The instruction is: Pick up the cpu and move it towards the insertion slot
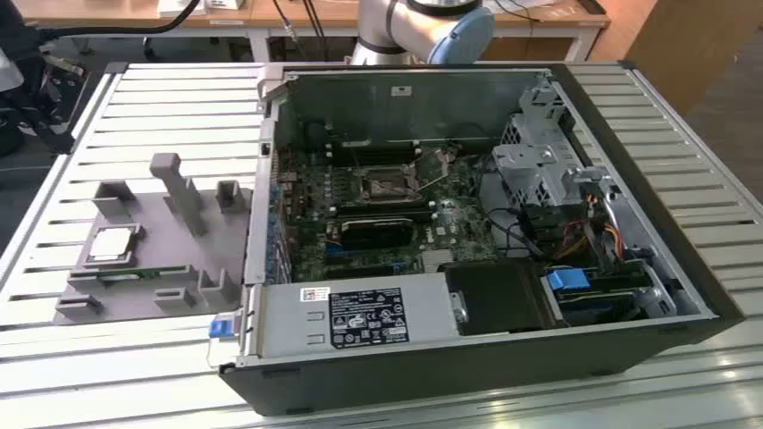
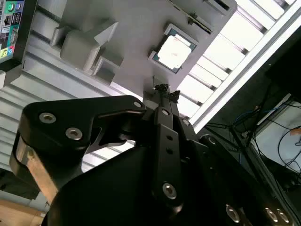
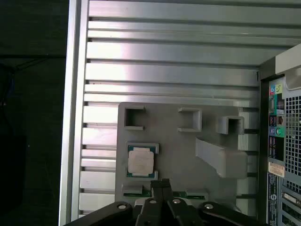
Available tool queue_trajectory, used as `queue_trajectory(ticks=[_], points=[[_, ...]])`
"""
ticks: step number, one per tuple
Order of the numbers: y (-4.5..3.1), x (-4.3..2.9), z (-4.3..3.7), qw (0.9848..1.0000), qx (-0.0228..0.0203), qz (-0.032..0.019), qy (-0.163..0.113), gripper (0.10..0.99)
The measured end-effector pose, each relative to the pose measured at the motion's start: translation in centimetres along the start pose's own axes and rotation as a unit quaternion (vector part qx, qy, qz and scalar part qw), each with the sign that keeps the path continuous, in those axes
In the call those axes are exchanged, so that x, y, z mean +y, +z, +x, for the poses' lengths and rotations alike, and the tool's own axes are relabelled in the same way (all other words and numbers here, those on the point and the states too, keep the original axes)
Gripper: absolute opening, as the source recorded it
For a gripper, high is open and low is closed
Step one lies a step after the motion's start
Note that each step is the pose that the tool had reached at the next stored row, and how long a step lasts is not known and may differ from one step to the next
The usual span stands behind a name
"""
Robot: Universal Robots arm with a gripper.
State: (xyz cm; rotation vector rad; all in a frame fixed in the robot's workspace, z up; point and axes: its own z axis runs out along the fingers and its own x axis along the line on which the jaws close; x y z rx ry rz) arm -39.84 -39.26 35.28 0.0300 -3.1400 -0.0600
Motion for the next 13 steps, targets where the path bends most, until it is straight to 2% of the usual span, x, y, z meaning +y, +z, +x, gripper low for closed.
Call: queue_trajectory(ticks=[8,13], points=[[0.03,0.0,0.01,1.0,0.0,0.0,0.0,0.102],[0.31,-0.01,0.11,1.0,-0.0007,-0.0002,0.0,0.102]])
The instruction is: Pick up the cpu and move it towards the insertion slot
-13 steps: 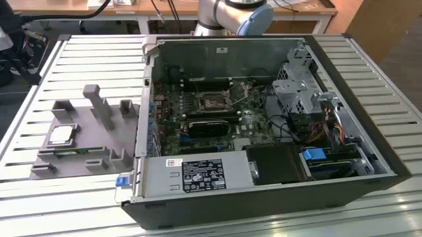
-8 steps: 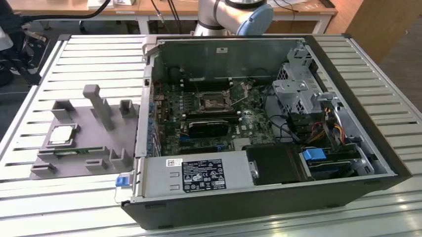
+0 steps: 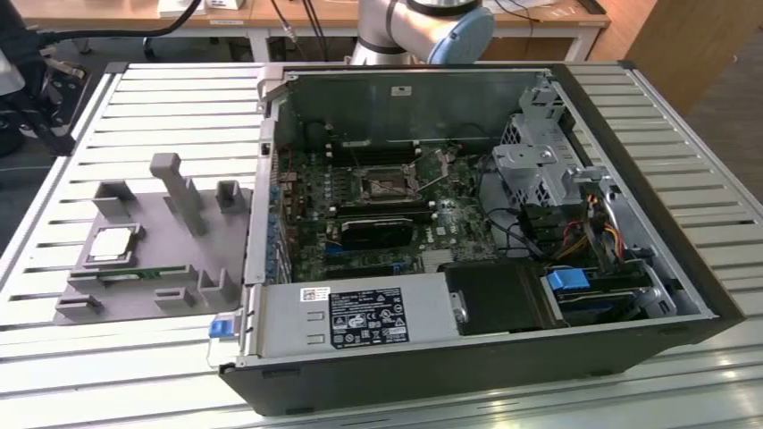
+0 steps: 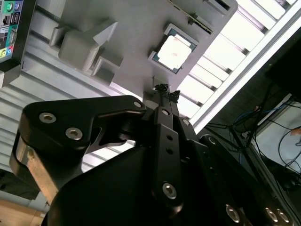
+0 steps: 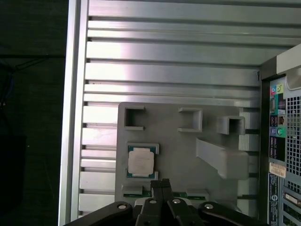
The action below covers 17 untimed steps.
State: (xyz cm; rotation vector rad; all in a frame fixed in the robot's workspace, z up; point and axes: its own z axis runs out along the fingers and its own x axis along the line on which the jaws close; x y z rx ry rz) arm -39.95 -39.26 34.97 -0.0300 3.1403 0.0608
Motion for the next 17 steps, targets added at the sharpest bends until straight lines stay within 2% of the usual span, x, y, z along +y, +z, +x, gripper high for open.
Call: queue_trajectory(ticks=[13,17], points=[[1.1,-0.04,0.62,1.0,-0.001,-0.0001,0.0,0.102],[1.38,-0.08,0.75,1.0,-0.0017,-0.0019,0.0,0.102]])
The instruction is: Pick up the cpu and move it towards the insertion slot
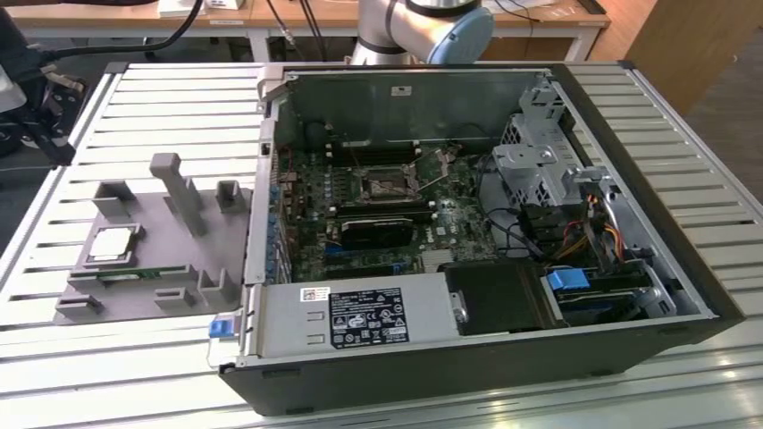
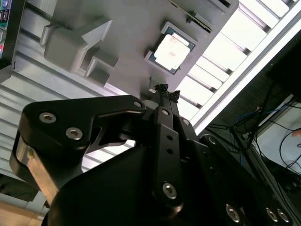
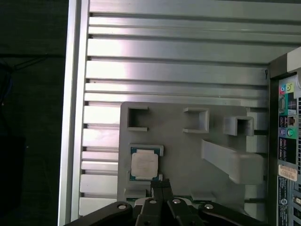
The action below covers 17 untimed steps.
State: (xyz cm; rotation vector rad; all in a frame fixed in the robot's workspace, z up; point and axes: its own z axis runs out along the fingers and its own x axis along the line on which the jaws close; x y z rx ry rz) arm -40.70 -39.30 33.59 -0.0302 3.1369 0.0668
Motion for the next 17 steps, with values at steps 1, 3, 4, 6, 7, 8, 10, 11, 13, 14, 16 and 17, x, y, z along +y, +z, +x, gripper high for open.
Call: queue_trajectory(ticks=[1,3,4,6,7,8,10,11,13,14,16,17], points=[[0.06,-0.01,0.04,1.0,-0.0006,-0.0005,0.0,0.102],[0.17,-0.01,0.14,1.0,-0.0017,-0.001,0.0,0.102],[0.24,-0.01,0.18,1.0,-0.0022,-0.0012,0.0,0.102],[0.38,-0.02,0.31,1.0,-0.003,-0.0013,0.0,0.102],[0.46,-0.02,0.37,1.0,-0.0032,-0.0014,0.0,0.102],[0.55,-0.02,0.44,1.0,-0.0034,-0.0015,0.0,0.102],[0.75,-0.03,0.58,1.0,-0.0034,-0.0015,0.0,0.102],[0.87,-0.04,0.65,1.0,-0.0035,-0.0015,0.0,0.102],[1.16,-0.05,0.81,1.0,-0.0036,-0.0016,0.0,0.102],[1.33,-0.06,0.87,1.0,-0.0037,-0.0018,0.0,0.102],[1.69,-0.07,0.98,1.0,-0.0038,-0.0022,0.0,0.102],[1.87,-0.08,1.02,1.0,-0.0039,-0.0024,0.0,0.102]])
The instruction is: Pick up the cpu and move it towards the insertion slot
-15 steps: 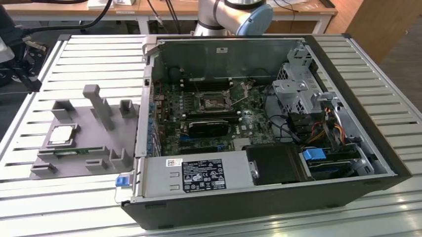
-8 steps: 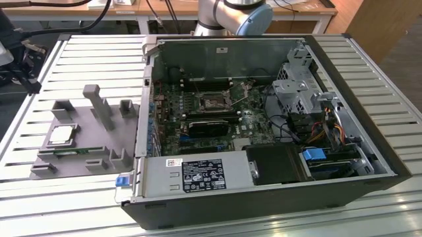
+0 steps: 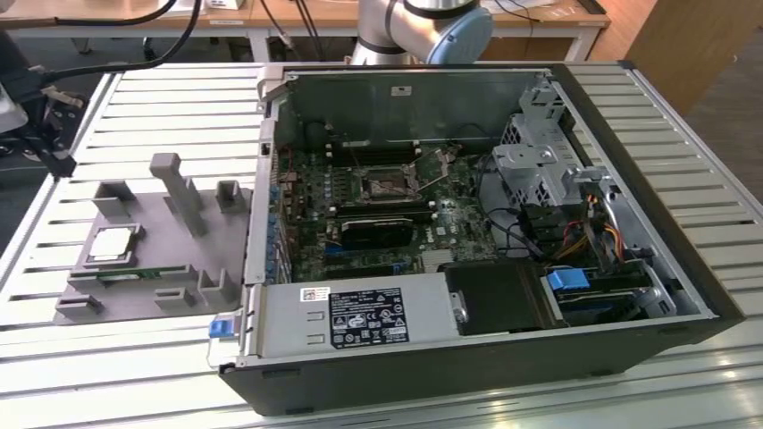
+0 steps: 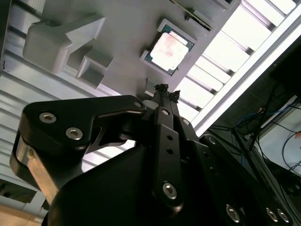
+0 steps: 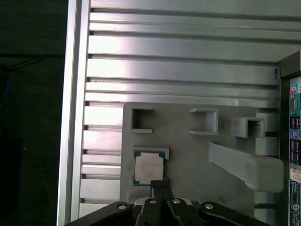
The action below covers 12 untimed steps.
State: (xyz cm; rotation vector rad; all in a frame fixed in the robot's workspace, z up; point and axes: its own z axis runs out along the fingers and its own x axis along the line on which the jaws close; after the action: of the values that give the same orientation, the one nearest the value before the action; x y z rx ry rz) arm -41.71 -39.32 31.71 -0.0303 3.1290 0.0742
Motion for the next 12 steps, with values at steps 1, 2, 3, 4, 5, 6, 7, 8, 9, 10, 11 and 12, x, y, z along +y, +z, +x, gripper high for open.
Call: queue_trajectory(ticks=[1,2,3,4,5,6,7,8,9,10,11,12], points=[[0.18,-0.01,0.04,1.0,-0.0001,-0.0001,0.0,0.102],[0.36,-0.02,0.06,1.0,-0.0001,-0.0002,0.0,0.102],[0.54,-0.02,0.09,1.0,-0.0001,-0.0002,0.0,0.102],[0.74,-0.03,0.12,1.0,-0.0001,-0.0003,0.0,0.102],[0.91,-0.04,0.14,1.0,-0.0001,-0.0003,0.0,0.102],[1.09,-0.05,0.16,1.0,-0.0001,-0.0003,0.0,0.102],[1.25,-0.06,0.17,1.0,-0.0002,-0.0003,0.0,0.102],[1.41,-0.06,0.19,1.0,-0.0001,-0.0003,0.0,0.102],[1.56,-0.07,0.2,1.0,-0.0001,-0.0003,0.0,0.102],[1.71,-0.08,0.22,1.0,-0.0001,-0.0003,0.0,0.102],[1.84,-0.08,0.23,1.0,-0.0001,-0.0003,0.0,0.102],[1.98,-0.09,0.24,1.0,-0.0001,-0.0003,0.0,0.102]])
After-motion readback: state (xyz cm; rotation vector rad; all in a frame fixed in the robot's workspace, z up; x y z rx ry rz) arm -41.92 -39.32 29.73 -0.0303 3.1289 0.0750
